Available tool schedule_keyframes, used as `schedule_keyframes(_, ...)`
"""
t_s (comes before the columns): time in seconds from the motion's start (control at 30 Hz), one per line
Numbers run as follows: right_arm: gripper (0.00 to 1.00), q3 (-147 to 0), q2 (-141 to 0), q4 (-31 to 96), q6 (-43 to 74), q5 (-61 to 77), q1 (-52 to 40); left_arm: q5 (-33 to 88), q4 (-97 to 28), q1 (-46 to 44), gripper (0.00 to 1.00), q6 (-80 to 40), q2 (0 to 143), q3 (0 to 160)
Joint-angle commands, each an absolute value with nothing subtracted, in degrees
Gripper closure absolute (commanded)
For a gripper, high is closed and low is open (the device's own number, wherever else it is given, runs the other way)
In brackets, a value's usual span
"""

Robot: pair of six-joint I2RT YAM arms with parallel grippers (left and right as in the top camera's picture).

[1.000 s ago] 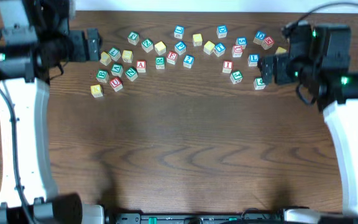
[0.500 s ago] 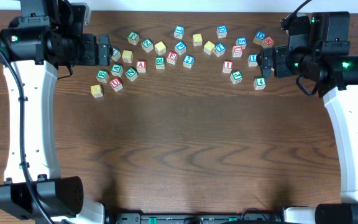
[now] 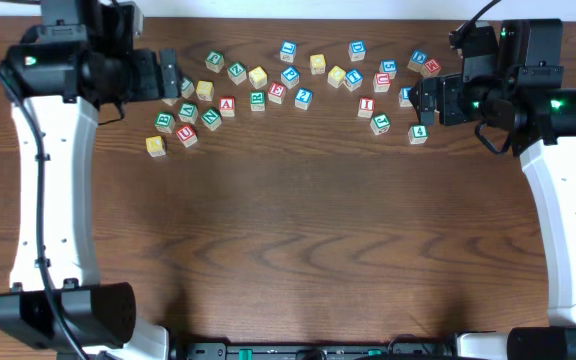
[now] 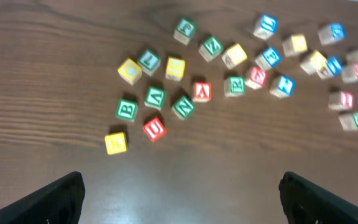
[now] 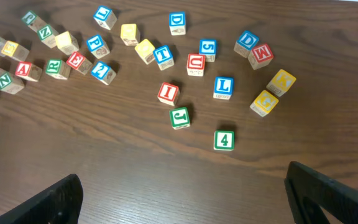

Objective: Spell out AI2
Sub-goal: 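Raise both arms and move grippers over the block cluster, then lower the left gripper onto the red A block and grasp it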

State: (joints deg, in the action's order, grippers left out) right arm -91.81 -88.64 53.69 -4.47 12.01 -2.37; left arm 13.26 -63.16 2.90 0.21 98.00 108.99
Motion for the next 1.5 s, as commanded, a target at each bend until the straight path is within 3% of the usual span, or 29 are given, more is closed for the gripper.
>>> schedule_keyframes(0.0, 0.01, -93.1, -88.77, 53.63, -4.78, 12.6, -2.39, 6.35, -61.43, 0.27, 0.02, -6.11, 101.56, 109.62)
schedule_keyframes(0.9, 0.01, -93.1, -88.77, 55.11, -4.78, 12.58, -2.39, -2.63, -48.14, -6.83, 0.09, -14.06, 122.69, 110.52)
schedule_keyframes(1.27, 0.01, -93.1, -88.77, 55.11, -4.78, 12.58, -2.39, -2.63, -43.9, -8.54, 0.25, -14.74, 126.98, 110.21)
schedule_keyframes(1.47, 0.01, -93.08, -88.77, 55.11, -4.78, 12.58, -2.39, -2.66, -42.13, -10.02, 0.28, -14.92, 129.97, 110.21)
